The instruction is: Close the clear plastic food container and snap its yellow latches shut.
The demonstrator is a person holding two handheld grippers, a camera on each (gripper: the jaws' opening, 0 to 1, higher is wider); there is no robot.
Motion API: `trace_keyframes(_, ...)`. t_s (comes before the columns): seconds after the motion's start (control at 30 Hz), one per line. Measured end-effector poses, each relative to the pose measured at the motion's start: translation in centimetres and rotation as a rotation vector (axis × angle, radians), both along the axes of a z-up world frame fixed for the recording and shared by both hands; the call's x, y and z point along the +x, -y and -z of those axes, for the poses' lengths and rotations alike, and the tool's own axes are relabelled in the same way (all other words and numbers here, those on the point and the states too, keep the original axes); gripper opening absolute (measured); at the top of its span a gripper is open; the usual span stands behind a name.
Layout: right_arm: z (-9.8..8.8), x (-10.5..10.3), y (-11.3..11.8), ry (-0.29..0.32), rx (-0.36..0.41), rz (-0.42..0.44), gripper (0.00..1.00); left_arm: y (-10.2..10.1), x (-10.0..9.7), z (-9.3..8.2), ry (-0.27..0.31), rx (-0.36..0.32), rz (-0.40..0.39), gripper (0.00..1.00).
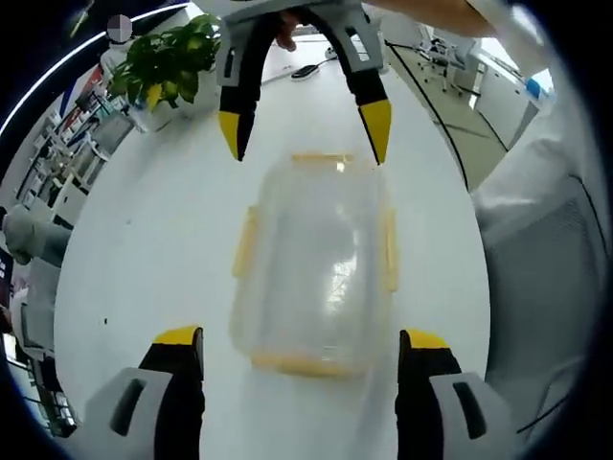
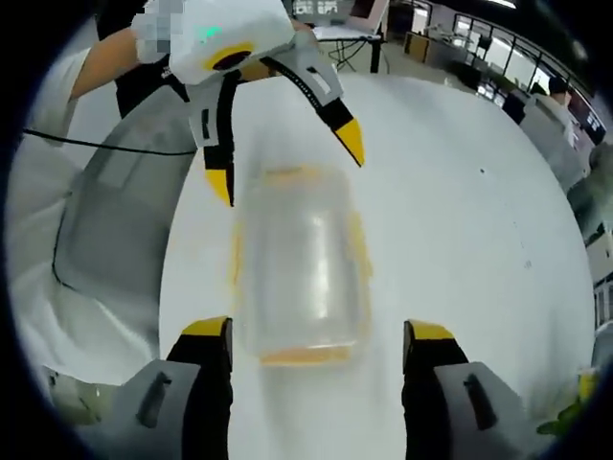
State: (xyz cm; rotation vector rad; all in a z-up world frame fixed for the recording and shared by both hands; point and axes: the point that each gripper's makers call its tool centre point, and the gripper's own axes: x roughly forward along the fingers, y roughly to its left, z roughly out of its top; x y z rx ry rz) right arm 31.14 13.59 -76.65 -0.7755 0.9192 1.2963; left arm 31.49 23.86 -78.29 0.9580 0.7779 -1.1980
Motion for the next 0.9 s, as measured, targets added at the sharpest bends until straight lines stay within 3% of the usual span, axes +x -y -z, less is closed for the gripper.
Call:
trace_keyframes(0.1,1.2,-0.6,0.6,0.002,-0.071,-0.044,0.79,0.0,0.0,0.7,0.013,0.030,0.036,0.84)
trace_keyframes(0.2,2.1,-0.8,0.5,0.016,-0.108,-0.073,0.80,0.3,-0.1,1.1,-0.016,0.032,0.044,0.86)
trace_keyframes(0.37,2.7,-0.9,0.1,0.019,-0.124,-0.095,0.78,0.4,0.3,1.6,0.000,0.059,0.078,0.86)
trace_keyframes(0.47,2.8,-0.7,-0.1,0.023,-0.117,-0.090,0.70,0.5,-0.4,1.9,0.003,0.086,0.165,0.73)
trace_keyframes(0.53,2.8,-0.9,0.0,0.016,-0.115,-0.089,0.70,0.1,-0.2,2.2,0.051,0.113,0.173,0.73)
trace_keyframes(0.9,2.8,-1.2,-0.8,0.017,-0.107,-0.083,0.69,-0.6,-0.5,2.2,0.021,0.111,0.177,0.73)
